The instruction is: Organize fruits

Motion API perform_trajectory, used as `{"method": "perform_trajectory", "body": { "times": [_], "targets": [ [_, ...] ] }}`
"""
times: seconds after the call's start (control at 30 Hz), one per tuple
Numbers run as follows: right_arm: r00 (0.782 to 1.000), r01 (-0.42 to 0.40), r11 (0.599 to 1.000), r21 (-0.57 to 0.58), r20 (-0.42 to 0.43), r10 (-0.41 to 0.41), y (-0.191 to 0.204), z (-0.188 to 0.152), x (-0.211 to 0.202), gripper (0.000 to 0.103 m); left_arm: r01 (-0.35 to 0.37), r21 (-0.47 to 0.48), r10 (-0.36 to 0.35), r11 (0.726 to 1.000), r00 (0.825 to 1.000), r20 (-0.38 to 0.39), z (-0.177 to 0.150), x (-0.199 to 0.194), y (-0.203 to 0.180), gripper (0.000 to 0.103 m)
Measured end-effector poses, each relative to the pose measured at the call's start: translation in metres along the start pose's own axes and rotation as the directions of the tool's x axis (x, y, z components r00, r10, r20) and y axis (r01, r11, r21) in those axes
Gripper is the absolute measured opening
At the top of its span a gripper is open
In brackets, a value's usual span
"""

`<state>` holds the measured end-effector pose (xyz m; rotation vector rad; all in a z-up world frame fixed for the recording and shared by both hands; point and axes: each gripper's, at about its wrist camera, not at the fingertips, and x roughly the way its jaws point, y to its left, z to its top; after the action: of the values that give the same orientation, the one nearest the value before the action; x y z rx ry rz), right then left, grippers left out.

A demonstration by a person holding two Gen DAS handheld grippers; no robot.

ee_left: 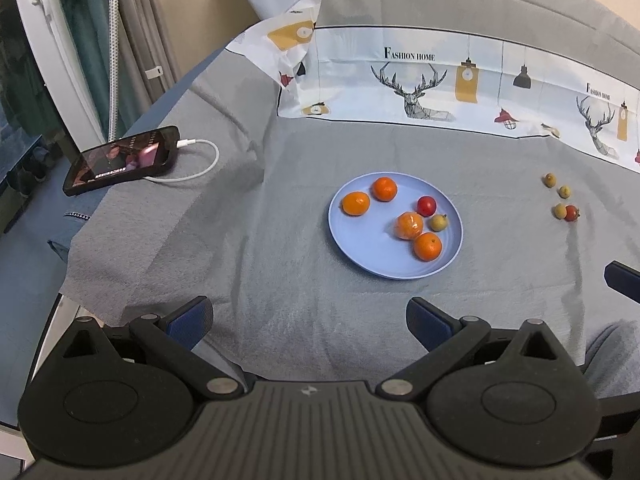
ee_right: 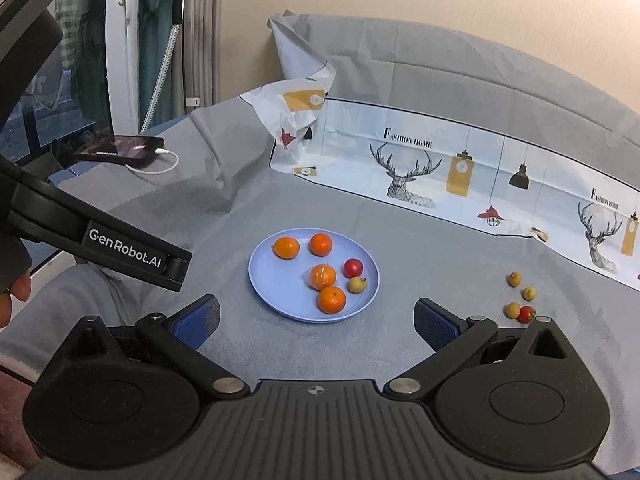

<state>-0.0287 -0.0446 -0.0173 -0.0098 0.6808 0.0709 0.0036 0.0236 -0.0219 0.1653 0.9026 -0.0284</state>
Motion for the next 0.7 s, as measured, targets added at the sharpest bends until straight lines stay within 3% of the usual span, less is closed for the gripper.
{"method": "perform_trajectory", "body": {
  "times": [0.43, 0.7],
  "targets": [
    [0.998, -0.023, 1.0, 0.014, -0.052, 0.023, -0.007, 0.001, 0.024, 0.102, -0.02, 0.014, 0.021, 1.0, 0.998, -0.061, 0.012, 0.026, -0.004, 0.103],
    [0.995, 0.011, 0.993, 0.12, -0.096, 0.001, -0.036, -0.006, 0.044, 0.102, -0.015, 0.034, 0.019, 0.999, 0.993, -0.115, 0.023, 0.046, -0.021, 0.103]
  ]
}}
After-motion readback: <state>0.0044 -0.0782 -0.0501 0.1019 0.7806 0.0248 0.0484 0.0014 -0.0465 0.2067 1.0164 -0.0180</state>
